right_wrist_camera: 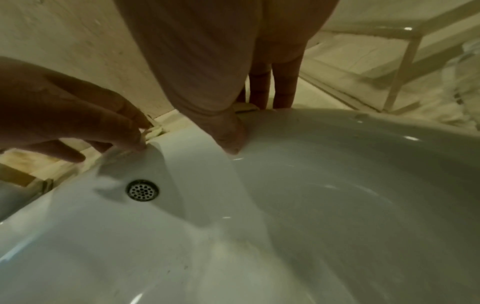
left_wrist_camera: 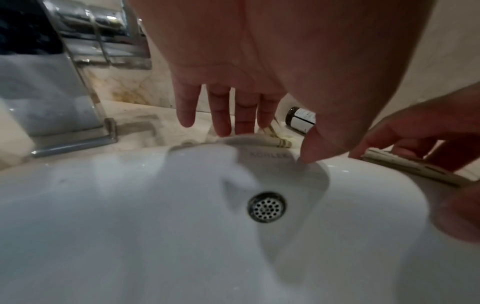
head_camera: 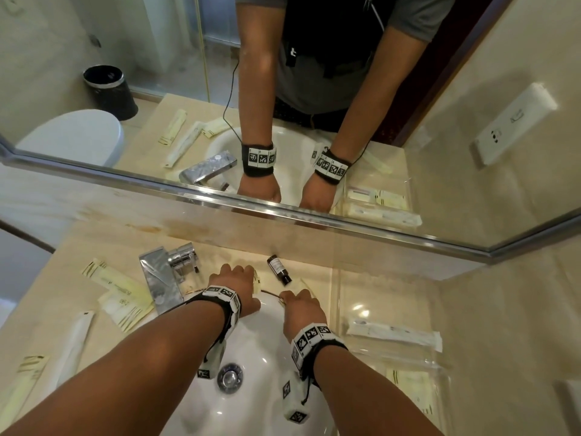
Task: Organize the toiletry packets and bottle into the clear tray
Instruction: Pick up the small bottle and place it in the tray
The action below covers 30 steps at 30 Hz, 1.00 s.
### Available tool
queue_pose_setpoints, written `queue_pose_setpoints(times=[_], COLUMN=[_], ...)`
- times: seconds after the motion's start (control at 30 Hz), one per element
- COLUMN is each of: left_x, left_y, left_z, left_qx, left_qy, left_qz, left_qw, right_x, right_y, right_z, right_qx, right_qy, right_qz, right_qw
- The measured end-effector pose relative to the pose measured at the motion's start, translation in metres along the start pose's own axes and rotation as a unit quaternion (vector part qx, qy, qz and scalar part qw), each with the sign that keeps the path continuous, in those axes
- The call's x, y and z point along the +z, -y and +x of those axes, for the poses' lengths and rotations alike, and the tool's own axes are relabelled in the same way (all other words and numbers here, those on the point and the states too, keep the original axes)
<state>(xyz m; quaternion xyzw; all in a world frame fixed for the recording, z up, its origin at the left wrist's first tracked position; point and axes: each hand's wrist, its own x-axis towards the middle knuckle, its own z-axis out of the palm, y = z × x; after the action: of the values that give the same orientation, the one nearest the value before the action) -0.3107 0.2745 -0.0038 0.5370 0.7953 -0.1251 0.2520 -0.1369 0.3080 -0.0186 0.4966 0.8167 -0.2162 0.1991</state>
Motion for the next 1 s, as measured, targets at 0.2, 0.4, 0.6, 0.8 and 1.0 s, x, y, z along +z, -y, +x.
queue_pose_setpoints(times=[0.2,0.4,0.6,0.8,1.0], left_x=[0.002,0.005,-0.005,-0.021,-0.026], left_y=[0.004,0.007,0.006,-0.01,-0.04], left_z=[-0.002,-0.007,-0.019,-0.05,-0.077], left_qx=[-0.003,0.029,0.028,0.038,0.07], left_qy=[0.001,0.002,0.0,-0.03,-0.054], left_qz=[0.005,0.035,0.002,-0.051,-0.094], left_qw=[1.0,0.999,1.0,0.998,0.992], right_x=[0.005,0.007,-0.006,-0.016,-0.013], right_y=[-0.002,-0.007,-0.009,-0.014,-0.04], right_z=[-0.006,-0.015,-0.022,-0.057,-0.088], right_qx=[0.003,0.002,0.013,0.025,0.078], right_qy=[-0.047,-0.066,-0.093,-0.146,-0.18], right_qz=[0.021,0.062,0.114,0.195,0.362], right_qw=[0.999,0.996,0.989,0.97,0.911])
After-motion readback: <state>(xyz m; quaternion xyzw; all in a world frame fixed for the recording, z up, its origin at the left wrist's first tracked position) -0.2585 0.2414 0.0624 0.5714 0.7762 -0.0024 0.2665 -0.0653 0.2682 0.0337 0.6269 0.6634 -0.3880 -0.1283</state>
